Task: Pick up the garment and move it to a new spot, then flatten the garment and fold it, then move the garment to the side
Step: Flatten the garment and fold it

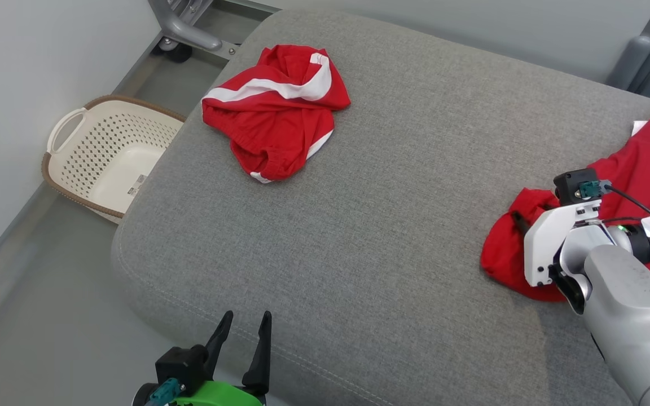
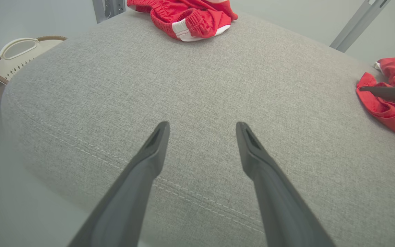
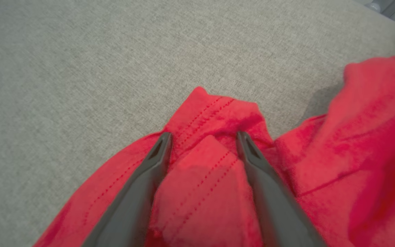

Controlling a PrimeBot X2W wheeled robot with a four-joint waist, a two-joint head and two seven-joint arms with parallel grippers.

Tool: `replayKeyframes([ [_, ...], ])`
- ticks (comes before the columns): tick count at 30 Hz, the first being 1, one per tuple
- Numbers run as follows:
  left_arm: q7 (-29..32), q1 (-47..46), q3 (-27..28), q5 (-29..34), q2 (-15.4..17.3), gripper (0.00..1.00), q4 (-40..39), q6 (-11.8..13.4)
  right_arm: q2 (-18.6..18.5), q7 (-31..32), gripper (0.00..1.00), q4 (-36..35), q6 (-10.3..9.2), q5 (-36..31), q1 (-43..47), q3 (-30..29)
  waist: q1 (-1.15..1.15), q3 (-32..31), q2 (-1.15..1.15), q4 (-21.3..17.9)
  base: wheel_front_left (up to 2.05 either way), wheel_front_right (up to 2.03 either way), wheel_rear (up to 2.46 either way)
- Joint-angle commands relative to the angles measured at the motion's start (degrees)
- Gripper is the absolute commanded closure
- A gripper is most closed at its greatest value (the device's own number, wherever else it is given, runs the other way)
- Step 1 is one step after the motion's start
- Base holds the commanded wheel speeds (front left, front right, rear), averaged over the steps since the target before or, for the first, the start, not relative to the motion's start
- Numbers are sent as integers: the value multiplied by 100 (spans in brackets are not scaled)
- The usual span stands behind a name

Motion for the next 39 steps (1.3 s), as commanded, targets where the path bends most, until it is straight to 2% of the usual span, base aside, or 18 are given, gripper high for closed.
replayKeyframes([
  [1,-2,26,16,-49,8,0,5,-2,-27,-58,100,103,-8,-26,54,-16,0,15,0,15,0,0,0],
  [12,-2,5,-64,-163,7,0,-45,-46,-222,-1408,100,96,-8,-534,-759,-470,0,175,0,85,0,0,0],
  [17,-2,-12,-146,-231,8,0,-175,35,-300,-1613,100,323,-8,-956,-1392,-826,0,447,0,150,0,0,0],
  [22,-2,66,-173,-336,8,0,-308,157,-328,-1558,100,658,-8,-1334,-1851,-1152,0,677,0,204,0,0,0],
  [23,-2,94,-176,-349,8,0,-331,184,-306,-1498,65,789,-8,-1375,-1917,-1276,0,721,0,214,-4,-4,-4],
  [24,-2,110,-175,-377,9,0,-358,208,-299,-1465,0,899,-8,-1428,-1960,-1383,0,750,0,221,-11,-11,-11],
  [29,-2,121,-206,-433,9,0,-436,296,-221,-1728,0,1079,-8,-1577,-1911,-1777,0,702,0,216,-3,-3,-3],
  [32,-2,60,-212,-299,9,0,-404,264,-201,-1905,0,952,-8,-1521,-1671,-2030,0,488,0,169,0,0,0],
  [34,-2,-6,-242,-217,9,0,-350,215,-222,-1952,0,732,-8,-1483,-1422,-2143,0,305,0,116,0,0,0],
  [36,-2,-37,-244,-127,11,0,-261,180,-246,-1958,0,225,-8,-1418,-1054,-2279,0,90,0,6,0,0,0],
  [39,-2,-69,-98,17,11,0,-280,187,-83,-1951,0,-464,-7,-1334,-464,-2330,0,-101,0,-451,0,0,0],
])
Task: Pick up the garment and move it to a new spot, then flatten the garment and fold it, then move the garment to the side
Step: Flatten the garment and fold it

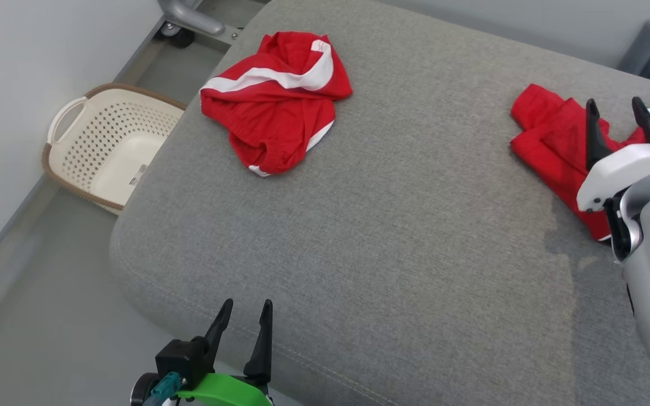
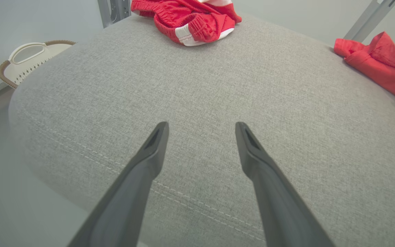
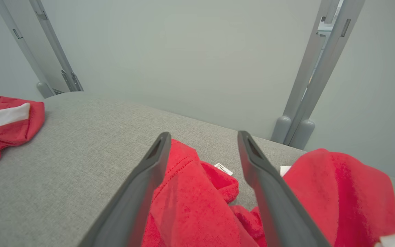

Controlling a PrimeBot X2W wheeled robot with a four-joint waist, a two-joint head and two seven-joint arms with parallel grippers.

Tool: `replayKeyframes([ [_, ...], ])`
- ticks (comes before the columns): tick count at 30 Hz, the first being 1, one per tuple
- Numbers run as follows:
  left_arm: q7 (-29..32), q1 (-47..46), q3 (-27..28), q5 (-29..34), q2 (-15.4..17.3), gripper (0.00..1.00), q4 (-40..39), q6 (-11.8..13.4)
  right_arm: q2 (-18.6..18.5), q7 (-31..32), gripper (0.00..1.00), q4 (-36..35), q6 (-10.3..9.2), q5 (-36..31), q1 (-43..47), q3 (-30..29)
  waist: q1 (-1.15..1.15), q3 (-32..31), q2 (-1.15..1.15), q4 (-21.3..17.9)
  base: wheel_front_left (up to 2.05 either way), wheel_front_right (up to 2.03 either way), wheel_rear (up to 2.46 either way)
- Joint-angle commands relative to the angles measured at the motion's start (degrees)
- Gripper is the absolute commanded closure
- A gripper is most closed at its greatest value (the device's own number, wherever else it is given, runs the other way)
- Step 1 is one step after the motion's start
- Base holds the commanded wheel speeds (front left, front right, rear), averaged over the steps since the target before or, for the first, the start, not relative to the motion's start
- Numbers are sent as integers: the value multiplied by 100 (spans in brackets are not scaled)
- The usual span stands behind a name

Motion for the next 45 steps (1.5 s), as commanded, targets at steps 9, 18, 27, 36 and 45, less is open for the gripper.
replayKeyframes([
  [9,-2,-78,440,346,16,0,-271,29,272,-16,0,-1731,-7,435,1890,-177,0,-673,0,-1974,0,0,0],
  [18,-2,-68,688,481,16,0,-324,-48,457,-17,0,-2438,-7,603,2817,-285,0,-714,0,-2625,0,0,0],
  [27,-2,-208,522,430,15,0,-247,-103,354,-17,0,-2187,-7,260,2363,-213,0,-363,0,-2441,0,0,0],
  [36,-2,-305,356,333,15,0,-166,-82,174,10,0,-1126,-7,-324,1328,-217,0,-2,0,-1787,0,0,0],
  [45,-2,-333,273,281,13,0,-171,-50,-2,42,0,-235,-7,-912,730,-292,0,210,0,-1340,0,0,0],
])
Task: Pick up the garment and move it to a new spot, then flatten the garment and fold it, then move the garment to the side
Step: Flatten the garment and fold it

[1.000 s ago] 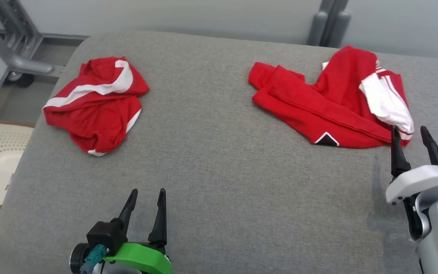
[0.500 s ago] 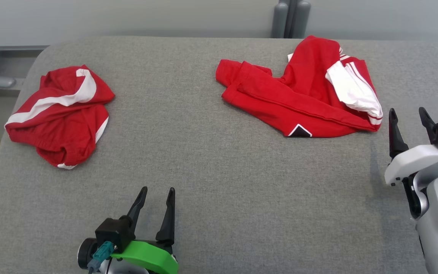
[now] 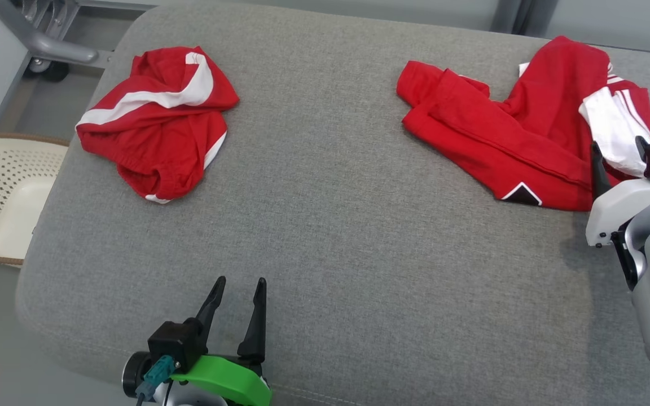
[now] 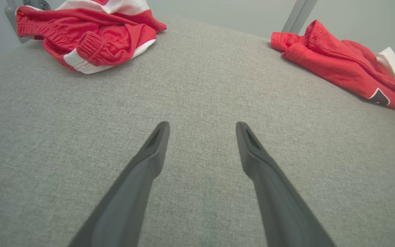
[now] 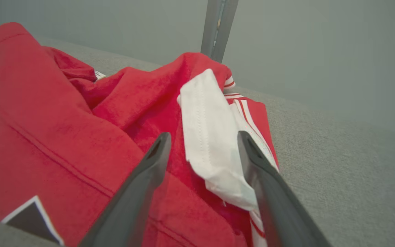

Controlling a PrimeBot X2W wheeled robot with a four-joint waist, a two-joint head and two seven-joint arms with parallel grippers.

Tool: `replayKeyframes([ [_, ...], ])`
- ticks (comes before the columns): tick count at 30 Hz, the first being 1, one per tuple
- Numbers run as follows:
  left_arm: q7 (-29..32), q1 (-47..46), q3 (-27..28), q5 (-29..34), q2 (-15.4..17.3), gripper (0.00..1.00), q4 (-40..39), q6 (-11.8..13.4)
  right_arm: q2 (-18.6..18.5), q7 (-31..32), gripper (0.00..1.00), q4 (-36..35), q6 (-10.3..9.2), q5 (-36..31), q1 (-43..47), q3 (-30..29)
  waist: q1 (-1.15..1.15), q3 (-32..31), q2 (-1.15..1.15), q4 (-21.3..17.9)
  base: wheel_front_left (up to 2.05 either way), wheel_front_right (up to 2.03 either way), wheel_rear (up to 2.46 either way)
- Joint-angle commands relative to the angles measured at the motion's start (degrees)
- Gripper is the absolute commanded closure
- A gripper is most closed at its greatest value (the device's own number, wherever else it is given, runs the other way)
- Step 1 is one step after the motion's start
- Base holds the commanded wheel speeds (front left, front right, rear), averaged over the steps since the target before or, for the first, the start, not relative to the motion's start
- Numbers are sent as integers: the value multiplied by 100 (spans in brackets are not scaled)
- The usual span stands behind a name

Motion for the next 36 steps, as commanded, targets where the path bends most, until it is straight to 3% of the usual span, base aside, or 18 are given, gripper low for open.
replayKeyframes([
  [1,-2,-93,-6,-29,12,0,-10,27,-55,-5,0,76,-8,-75,-73,-28,0,186,0,203,0,0,0],
  [7,-2,-105,-68,-68,12,0,6,49,-106,-28,0,405,-8,-314,-225,-288,0,215,0,268,0,0,0],
  [8,-2,-108,-73,-77,12,0,6,56,-114,-30,5,452,-8,-362,-238,-362,0,216,0,268,0,0,0],
  [11,-2,-101,-75,-86,12,0,16,62,-128,-40,50,543,-8,-516,-244,-554,0,204,0,245,0,0,0],
  [15,-2,-94,-54,-117,13,0,6,39,-96,-53,75,589,-8,-636,-232,-769,0,183,0,172,0,0,0],
  [17,-2,-99,-43,-118,13,0,-3,19,-55,-62,100,548,-8,-674,-241,-869,0,174,0,127,0,0,0],
  [27,-2,-14,5,-110,13,0,51,-12,136,-57,100,-25,-8,-348,7,-1440,0,-18,0,-127,0,0,0],
  [36,-1,252,136,-24,14,0,153,-79,447,-58,100,-731,-8,464,1054,-2428,0,-528,0,-650,0,0,0],
])
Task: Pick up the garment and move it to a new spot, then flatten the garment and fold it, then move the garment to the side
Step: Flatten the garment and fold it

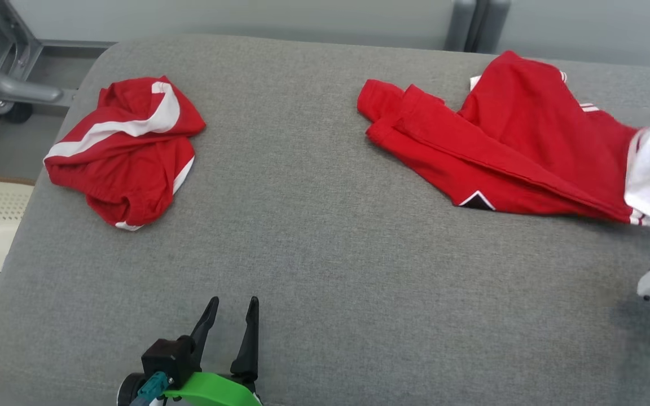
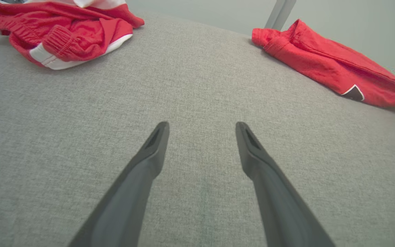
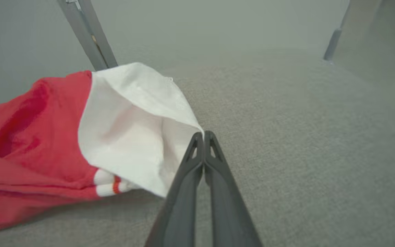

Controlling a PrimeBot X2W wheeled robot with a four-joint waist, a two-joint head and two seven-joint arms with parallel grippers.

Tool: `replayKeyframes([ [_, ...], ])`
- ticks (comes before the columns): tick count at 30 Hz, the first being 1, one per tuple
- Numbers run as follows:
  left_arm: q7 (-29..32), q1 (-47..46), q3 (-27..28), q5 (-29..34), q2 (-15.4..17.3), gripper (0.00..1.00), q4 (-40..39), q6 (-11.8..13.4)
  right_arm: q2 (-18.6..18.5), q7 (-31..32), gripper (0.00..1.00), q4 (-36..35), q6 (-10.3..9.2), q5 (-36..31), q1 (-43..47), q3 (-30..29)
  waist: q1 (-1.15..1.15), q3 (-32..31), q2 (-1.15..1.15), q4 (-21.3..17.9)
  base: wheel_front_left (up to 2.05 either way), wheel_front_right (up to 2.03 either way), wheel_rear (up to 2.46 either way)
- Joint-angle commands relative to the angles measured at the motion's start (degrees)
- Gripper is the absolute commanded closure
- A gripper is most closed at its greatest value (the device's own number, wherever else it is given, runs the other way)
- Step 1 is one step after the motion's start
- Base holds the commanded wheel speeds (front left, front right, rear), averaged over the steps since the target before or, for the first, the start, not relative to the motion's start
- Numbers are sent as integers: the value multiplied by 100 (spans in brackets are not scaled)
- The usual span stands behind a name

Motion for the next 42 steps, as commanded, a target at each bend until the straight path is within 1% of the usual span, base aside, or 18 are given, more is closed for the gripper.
replayKeyframes([
  [1,-1,82,31,62,16,0,20,-44,80,-17,100,-33,-8,108,263,-129,0,-295,0,-340,0,0,0],
  [4,-1,119,80,99,16,0,39,-69,208,-17,100,-39,-8,255,566,-423,0,-393,0,-544,0,0,0],
  [5,-1,135,90,108,16,0,51,-77,257,-17,69,-3,-8,305,669,-542,0,-422,0,-603,0,0,0],
  [6,-1,145,97,119,16,0,61,-89,290,-17,0,17,-8,330,768,-666,0,-448,0,-659,0,0,0],
  [10,-1,175,125,135,17,0,81,-97,449,-17,0,-191,-7,300,1063,-1062,0,-554,0,-832,0,0,0],
  [14,-1,253,165,117,17,0,87,-90,567,-17,0,-631,-7,215,1330,-1183,0,-667,0,-968,0,0,0],
  [16,-1,336,196,114,17,0,78,-90,662,-17,0,-884,-7,194,1417,-972,0,-720,0,-1032,0,0,0],
  [21,-1,344,162,146,17,0,101,-117,724,-17,0,-1099,-7,279,1328,-438,0,-750,0,-999,0,0,0],
  [26,-1,333,140,158,17,0,105,-102,748,-18,0,-932,-8,332,1231,-137,0,-757,0,-847,0,0,0],
  [31,-1,367,144,166,17,0,116,-102,722,-18,0,-507,-7,302,1121,41,0,-707,0,-674,0,0,0],
  [37,-1,324,138,178,16,0,136,-108,651,-17,0,-104,-8,168,1020,-99,0,-629,0,-538,0,0,0],
  [42,-1,324,161,179,17,0,131,-117,631,-18,0,36,-8,61,975,-332,0,-581,0,-471,0,0,0],
])
